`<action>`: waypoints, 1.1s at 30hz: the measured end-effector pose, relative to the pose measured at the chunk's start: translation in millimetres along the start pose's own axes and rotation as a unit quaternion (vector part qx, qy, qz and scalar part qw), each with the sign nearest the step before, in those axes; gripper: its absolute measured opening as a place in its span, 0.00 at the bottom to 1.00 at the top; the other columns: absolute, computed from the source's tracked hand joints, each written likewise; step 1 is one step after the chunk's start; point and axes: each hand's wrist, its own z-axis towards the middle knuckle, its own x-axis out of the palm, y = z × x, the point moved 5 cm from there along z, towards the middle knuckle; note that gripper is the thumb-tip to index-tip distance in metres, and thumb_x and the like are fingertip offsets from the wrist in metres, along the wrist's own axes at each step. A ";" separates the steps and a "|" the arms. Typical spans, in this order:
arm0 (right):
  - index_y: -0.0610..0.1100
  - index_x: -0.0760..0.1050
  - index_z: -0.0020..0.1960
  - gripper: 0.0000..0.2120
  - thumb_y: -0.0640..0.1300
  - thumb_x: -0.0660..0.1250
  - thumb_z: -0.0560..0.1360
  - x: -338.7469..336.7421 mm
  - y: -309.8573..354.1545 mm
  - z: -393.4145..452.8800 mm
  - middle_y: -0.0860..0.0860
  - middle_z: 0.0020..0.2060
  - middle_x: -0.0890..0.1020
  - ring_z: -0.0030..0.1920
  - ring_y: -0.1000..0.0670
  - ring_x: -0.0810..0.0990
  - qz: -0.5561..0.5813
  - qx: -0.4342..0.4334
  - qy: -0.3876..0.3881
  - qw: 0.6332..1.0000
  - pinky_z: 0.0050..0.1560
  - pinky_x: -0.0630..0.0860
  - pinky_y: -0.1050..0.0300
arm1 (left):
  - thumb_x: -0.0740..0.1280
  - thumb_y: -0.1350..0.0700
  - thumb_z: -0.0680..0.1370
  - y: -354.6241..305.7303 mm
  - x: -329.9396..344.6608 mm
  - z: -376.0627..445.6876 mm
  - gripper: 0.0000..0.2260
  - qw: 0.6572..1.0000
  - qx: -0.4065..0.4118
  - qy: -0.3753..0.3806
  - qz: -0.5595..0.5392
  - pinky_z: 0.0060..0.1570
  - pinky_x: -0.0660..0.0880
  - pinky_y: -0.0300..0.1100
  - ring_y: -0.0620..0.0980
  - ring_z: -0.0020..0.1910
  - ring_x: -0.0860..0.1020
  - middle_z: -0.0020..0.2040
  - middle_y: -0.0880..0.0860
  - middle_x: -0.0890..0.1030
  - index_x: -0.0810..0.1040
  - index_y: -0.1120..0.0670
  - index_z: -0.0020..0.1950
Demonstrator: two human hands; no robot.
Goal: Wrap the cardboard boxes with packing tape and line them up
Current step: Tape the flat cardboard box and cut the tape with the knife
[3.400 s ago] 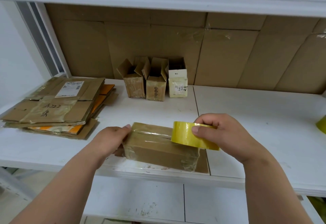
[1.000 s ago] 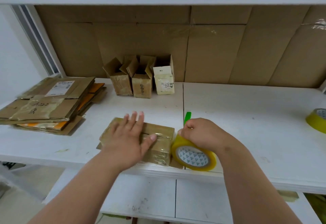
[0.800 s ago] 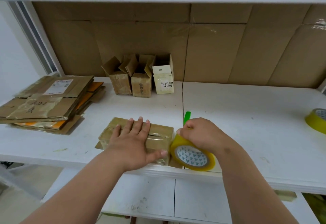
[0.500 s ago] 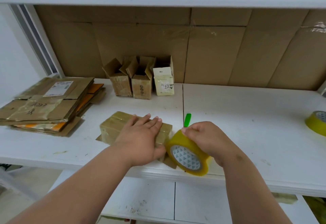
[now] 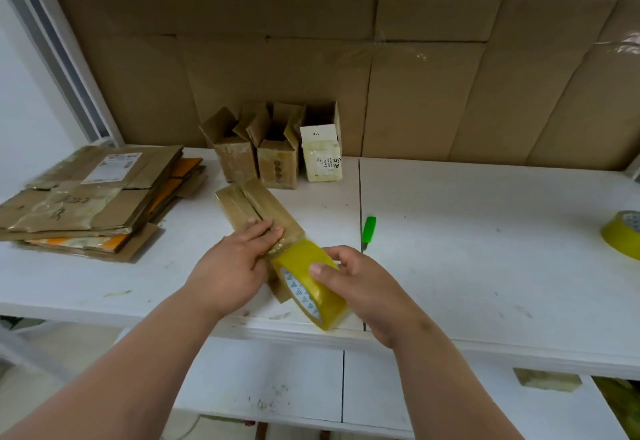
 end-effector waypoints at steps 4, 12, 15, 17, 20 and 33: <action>0.49 0.82 0.50 0.09 0.50 0.71 0.72 3.5 -5.4 -2.3 0.52 0.43 0.85 0.44 0.53 0.81 0.031 -0.018 0.057 0.998 0.51 0.75 0.54 | 0.49 0.44 0.78 7.9 1.9 -0.7 0.27 1.000 -0.001 -0.007 -0.021 0.74 0.49 0.37 0.43 0.79 0.53 0.79 0.43 0.58 0.63 0.43 0.77; 0.42 0.80 0.54 0.15 0.46 0.68 0.69 -3.5 -21.1 -3.4 0.45 0.46 0.84 0.46 0.49 0.80 0.077 -0.042 0.088 0.992 0.50 0.75 0.53 | 0.46 0.45 0.82 4.4 8.3 10.1 0.24 0.996 -0.011 0.031 -0.089 0.77 0.45 0.40 0.43 0.79 0.49 0.79 0.43 0.58 0.65 0.44 0.77; 0.40 0.78 0.54 0.16 0.43 0.69 0.68 -4.3 -22.2 -2.9 0.47 0.45 0.84 0.46 0.49 0.81 0.089 -0.049 0.111 0.989 0.49 0.76 0.56 | 0.42 0.39 0.77 7.7 8.0 10.0 0.28 0.995 -0.033 0.032 -0.090 0.78 0.50 0.53 0.41 0.79 0.49 0.78 0.39 0.59 0.64 0.39 0.76; 0.39 0.78 0.55 0.17 0.42 0.69 0.67 -7.5 -23.5 -3.5 0.46 0.45 0.84 0.46 0.49 0.81 0.100 -0.049 0.117 0.987 0.48 0.76 0.58 | 0.44 0.40 0.81 10.0 9.7 10.7 0.24 0.996 -0.032 0.041 -0.066 0.78 0.49 0.55 0.41 0.79 0.47 0.78 0.38 0.57 0.62 0.38 0.76; 0.39 0.78 0.55 0.17 0.43 0.69 0.68 -14.5 -25.3 -5.7 0.46 0.45 0.84 0.46 0.49 0.82 0.109 -0.046 0.120 0.986 0.46 0.77 0.60 | 0.49 0.46 0.85 10.0 10.0 10.8 0.19 0.997 -0.037 0.044 -0.053 0.78 0.45 0.55 0.40 0.79 0.46 0.78 0.36 0.55 0.62 0.38 0.77; 0.37 0.77 0.58 0.19 0.46 0.70 0.71 -25.9 -31.1 -10.7 0.43 0.50 0.85 0.47 0.50 0.82 0.083 -0.053 0.148 0.984 0.47 0.78 0.60 | 0.71 0.58 0.76 -20.0 -9.1 -21.2 0.09 0.932 -0.133 -0.298 -0.160 0.56 0.65 0.38 0.48 0.57 0.73 0.55 0.47 0.73 0.78 0.50 0.56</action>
